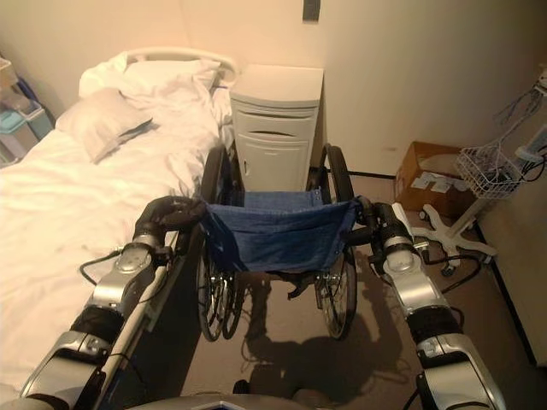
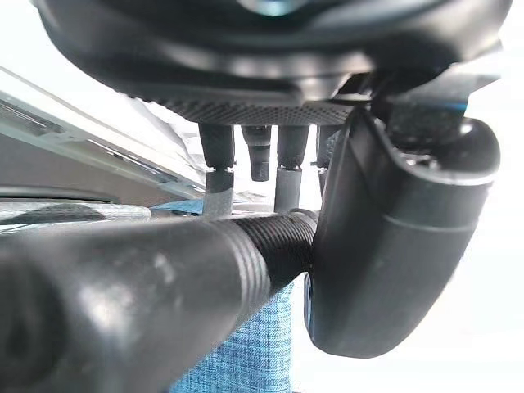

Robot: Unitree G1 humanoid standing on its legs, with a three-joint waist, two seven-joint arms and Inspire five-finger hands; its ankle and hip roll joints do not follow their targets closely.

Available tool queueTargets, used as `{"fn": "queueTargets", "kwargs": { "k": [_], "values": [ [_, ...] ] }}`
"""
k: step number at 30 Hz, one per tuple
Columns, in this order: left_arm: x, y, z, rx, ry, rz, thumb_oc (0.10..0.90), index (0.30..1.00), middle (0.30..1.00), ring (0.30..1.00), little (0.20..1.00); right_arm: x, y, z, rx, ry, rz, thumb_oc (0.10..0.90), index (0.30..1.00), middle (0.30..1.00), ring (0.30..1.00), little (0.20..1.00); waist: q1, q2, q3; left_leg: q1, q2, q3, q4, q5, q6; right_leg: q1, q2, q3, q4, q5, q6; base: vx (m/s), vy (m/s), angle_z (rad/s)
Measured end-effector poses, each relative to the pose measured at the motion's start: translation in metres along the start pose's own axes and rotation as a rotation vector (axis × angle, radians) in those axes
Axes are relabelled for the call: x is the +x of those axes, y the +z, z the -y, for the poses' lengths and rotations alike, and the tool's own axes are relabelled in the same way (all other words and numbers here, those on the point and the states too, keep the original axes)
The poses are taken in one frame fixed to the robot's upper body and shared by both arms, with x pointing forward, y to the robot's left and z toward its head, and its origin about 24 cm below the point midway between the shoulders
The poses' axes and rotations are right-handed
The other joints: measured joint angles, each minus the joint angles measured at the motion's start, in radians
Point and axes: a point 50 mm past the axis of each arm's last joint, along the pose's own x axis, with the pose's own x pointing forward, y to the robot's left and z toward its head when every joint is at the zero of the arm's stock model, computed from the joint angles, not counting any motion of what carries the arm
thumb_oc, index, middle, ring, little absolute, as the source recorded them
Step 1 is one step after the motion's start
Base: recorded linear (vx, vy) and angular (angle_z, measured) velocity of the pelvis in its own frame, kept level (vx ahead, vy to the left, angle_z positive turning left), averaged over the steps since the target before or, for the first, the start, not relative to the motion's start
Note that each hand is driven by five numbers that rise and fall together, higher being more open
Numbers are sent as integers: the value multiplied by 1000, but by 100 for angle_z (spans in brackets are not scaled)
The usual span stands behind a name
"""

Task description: Push the wheelchair next to the bed

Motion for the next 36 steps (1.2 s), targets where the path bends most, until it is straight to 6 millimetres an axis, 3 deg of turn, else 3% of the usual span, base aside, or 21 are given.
{"fn": "queueTargets", "kwargs": {
  "k": [11, 26, 36],
  "values": [
    [-22, -2, -1, 76, 47, 88, 800, 900, 900, 900, 900, -18, -7, 1, 19, -40, 37, 800, 900, 900, 900, 900, -1, -8, 4, 16, 1, -6, -15, 6, 1, 30, 8, 0, -46, 3, 3, 6, -13, 1],
    [-44, 11, 1, 233, 257, 311, 800, 900, 900, 900, 900, -42, -4, -8, -129, -339, 185, 800, 900, 900, 900, 900, -3, -10, 56, 11, 2, -4, -15, 4, 2, 33, 11, 3, -64, 11, 1, 0, 0, 0],
    [-48, 19, 7, 312, 226, 382, 800, 900, 900, 900, 900, -42, -2, -10, -134, -366, 202, 800, 900, 900, 900, 900, -12, -2, 55, 16, 2, -5, -16, 2, -1, 49, 12, 2, -80, 16, 3, 0, 0, 0]
  ]
}}
